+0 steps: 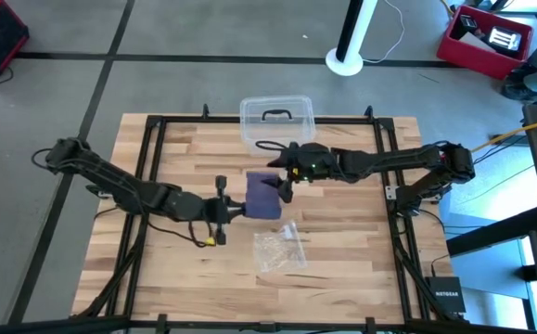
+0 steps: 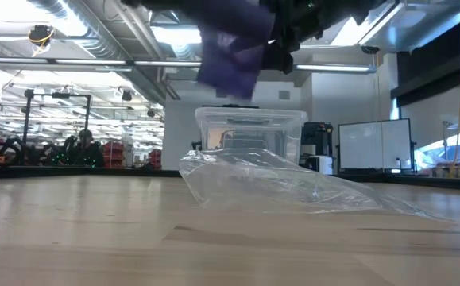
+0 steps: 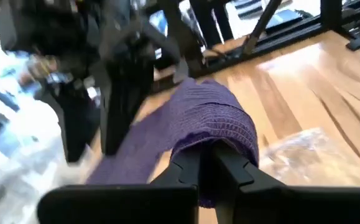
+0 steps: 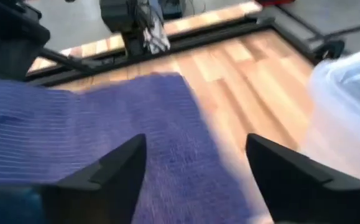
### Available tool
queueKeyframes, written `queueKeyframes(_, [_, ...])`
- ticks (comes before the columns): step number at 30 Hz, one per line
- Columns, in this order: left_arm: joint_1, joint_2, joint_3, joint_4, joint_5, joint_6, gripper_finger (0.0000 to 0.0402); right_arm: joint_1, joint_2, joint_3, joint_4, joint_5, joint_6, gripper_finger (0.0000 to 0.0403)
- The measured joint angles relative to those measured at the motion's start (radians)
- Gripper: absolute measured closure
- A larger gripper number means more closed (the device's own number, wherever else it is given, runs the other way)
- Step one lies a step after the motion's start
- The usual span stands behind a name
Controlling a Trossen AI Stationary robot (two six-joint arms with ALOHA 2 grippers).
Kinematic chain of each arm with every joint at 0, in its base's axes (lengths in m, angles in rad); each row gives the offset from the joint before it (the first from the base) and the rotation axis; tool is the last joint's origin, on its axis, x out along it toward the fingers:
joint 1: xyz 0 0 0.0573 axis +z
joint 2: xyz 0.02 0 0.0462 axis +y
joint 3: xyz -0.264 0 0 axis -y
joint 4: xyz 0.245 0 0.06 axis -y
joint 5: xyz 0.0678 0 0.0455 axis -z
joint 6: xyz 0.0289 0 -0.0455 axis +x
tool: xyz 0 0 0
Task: Roll bandage
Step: Roll the violet bandage
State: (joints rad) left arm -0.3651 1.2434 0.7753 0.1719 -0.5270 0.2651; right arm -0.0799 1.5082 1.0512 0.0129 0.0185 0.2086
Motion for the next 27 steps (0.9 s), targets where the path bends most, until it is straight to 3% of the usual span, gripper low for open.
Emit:
queueKeyframes(4, [0.002,0.048,0.0,-0.031,-0.001,-0.102,0.0397,0.0,0.0,0.0,-0.046,-0.033,0.009,0.0093])
queueKeyframes(10, [-0.002,0.133,-0.001,0.016,-0.004,-0.197,0.0396,0.001,0.0,0.0,-0.127,-0.038,0.005,0.0091])
queueKeyframes(14, [-0.009,0.136,0.0,0.054,-0.008,-0.179,0.0396,0.001,-0.073,0.003,-0.233,-0.064,-0.06,0.0099])
queueKeyframes(19, [-0.022,0.018,0.012,0.092,-0.048,-0.069,0.0396,0.01,-0.226,-0.016,-0.35,-0.02,-0.142,0.011])
queueKeyframes(22, [-0.004,-0.036,0.013,0.138,-0.054,-0.026,0.0396,0.045,-0.285,-0.112,-0.273,-0.028,-0.183,0.0116])
queueKeyframes(27, [0.033,-0.061,0.011,0.14,-0.054,-0.018,0.0396,0.12,-0.31,-0.366,0.192,-0.041,-0.216,0.0129])
